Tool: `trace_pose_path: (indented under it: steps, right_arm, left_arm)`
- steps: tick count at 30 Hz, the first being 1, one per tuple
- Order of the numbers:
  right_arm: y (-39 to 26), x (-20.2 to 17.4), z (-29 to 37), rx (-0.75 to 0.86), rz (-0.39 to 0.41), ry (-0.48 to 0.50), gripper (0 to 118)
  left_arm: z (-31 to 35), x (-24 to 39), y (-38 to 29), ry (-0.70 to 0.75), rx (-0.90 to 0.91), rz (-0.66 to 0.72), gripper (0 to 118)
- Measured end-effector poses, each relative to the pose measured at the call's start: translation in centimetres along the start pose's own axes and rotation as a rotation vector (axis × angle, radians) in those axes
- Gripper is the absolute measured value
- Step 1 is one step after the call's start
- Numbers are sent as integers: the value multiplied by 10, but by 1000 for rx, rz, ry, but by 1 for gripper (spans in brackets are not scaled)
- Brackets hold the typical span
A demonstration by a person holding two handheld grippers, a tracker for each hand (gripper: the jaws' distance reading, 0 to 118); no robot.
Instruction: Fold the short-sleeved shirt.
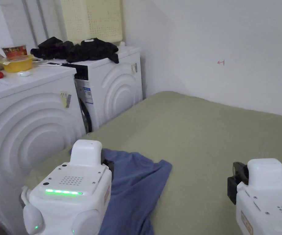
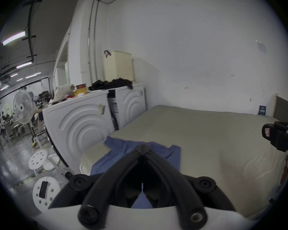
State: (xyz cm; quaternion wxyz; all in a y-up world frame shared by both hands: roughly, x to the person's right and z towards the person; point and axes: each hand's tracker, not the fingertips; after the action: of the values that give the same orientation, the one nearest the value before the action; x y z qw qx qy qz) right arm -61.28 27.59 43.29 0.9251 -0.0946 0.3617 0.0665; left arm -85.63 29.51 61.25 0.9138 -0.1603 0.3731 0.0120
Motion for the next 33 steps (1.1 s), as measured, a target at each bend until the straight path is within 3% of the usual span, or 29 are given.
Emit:
trace_pose_path:
  steps: [8,20,23,27,28,30,33]
  right_arm:
    - [4,-19,-18,11,30,51,1]
    - [-31,16,-30,-64,-26,19,1]
    - [-43,32,-30,-106,-35,3,1]
    - [-59,53,-28,-157,-64,-25,1]
    - [-63,58,-27,-171,-74,-28,1]
    - [-70,66,-25,-195,-98,-39,1]
    - [-81,76,-23,-229,-118,-52,1]
  left_arm:
    - [-20,-24,-11,37,-49,36,0]
    - [-120,-7,-42,-94,-292,11,0]
    - [-160,6,-55,-137,-394,-21,7]
    - [-212,21,-76,-205,-537,-18,54]
    - [-223,23,-81,-219,-568,3,54]
    - [-243,28,-92,-236,-654,23,106]
    - [-263,36,-102,-212,-707,-1,107]
